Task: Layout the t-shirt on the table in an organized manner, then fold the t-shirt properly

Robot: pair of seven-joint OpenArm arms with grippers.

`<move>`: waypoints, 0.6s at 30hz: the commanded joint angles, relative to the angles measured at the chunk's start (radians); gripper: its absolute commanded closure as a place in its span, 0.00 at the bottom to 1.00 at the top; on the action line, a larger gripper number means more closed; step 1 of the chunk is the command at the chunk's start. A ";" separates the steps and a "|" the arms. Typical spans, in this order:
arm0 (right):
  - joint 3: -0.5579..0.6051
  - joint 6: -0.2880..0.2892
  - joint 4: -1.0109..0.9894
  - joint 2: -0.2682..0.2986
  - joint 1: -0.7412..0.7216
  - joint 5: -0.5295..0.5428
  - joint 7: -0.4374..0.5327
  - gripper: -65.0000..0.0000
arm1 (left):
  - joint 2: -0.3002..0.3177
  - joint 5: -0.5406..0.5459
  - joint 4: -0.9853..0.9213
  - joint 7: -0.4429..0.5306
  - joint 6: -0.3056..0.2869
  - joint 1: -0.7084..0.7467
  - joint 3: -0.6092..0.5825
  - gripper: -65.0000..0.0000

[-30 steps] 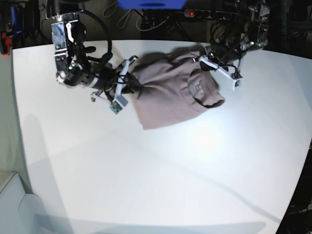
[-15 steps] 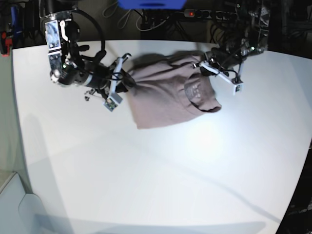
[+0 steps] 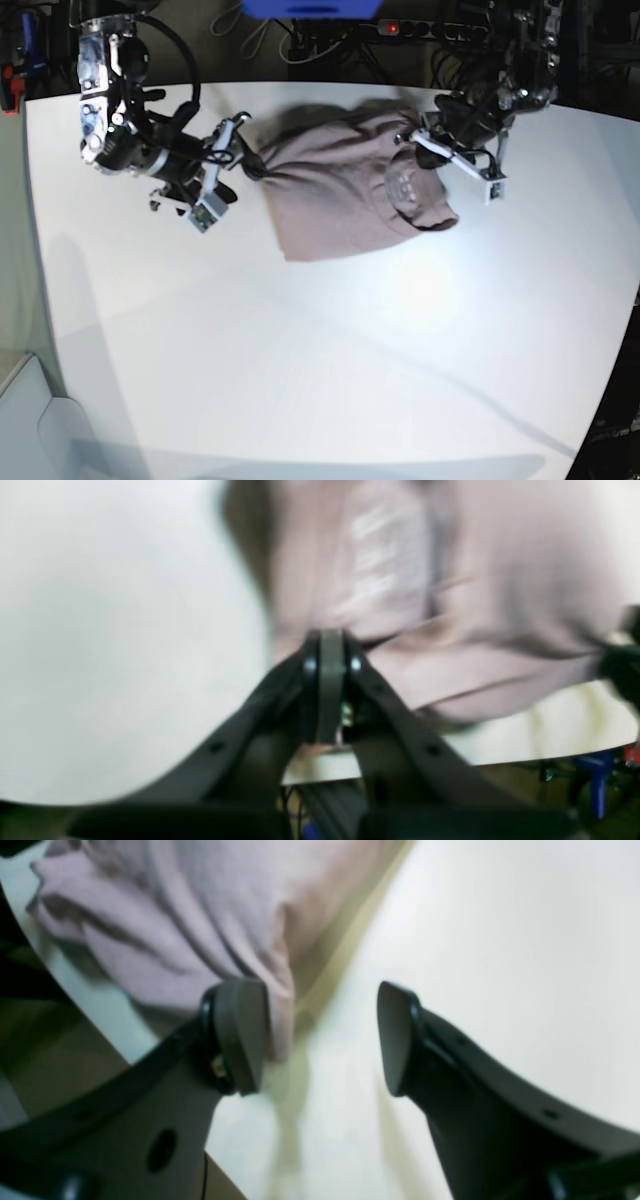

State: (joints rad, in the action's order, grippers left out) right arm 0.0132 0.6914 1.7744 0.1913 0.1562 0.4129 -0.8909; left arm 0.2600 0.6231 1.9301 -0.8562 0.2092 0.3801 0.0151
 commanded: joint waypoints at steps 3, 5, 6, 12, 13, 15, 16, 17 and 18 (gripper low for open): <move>-0.042 0.007 0.014 0.006 -0.010 0.013 0.017 0.45 | 0.005 0.002 0.035 0.005 -0.001 0.004 -0.002 1.00; -0.057 0.007 0.014 0.006 -0.010 0.013 0.017 0.45 | 0.005 0.002 0.036 0.005 -0.001 0.004 -0.002 1.00; -0.065 0.007 0.012 0.006 -0.010 0.013 0.017 0.45 | 0.005 0.002 0.036 0.005 -0.001 0.004 -0.002 1.00; -0.121 0.007 0.011 0.009 -0.008 0.010 0.017 0.45 | 0.011 0.004 0.039 0.005 -0.001 0.004 0.007 1.00; -0.127 0.007 0.011 0.010 -0.008 0.010 0.017 0.45 | 0.011 0.004 0.038 0.005 -0.001 0.004 0.010 1.00; -0.129 0.007 0.011 0.010 -0.008 0.010 0.016 0.45 | 0.011 0.004 0.038 0.005 -0.001 0.004 0.036 0.98; -0.129 0.007 0.011 0.010 -0.008 0.008 0.014 0.45 | 0.005 0.004 0.038 0.005 -0.001 0.004 0.050 0.95; -0.129 0.007 0.009 0.010 -0.008 0.008 0.014 0.45 | 0.003 0.004 0.038 0.005 -0.001 0.003 0.062 0.91; -0.129 0.007 0.009 0.009 -0.007 0.008 0.013 0.45 | 0.003 0.004 0.039 0.005 -0.001 0.001 0.070 0.86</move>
State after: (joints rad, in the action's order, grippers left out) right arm -0.1120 0.6914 1.7706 0.1936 0.1566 0.4046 -0.8948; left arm 0.2607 0.6174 1.9484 -0.8585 0.2089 0.3843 0.0860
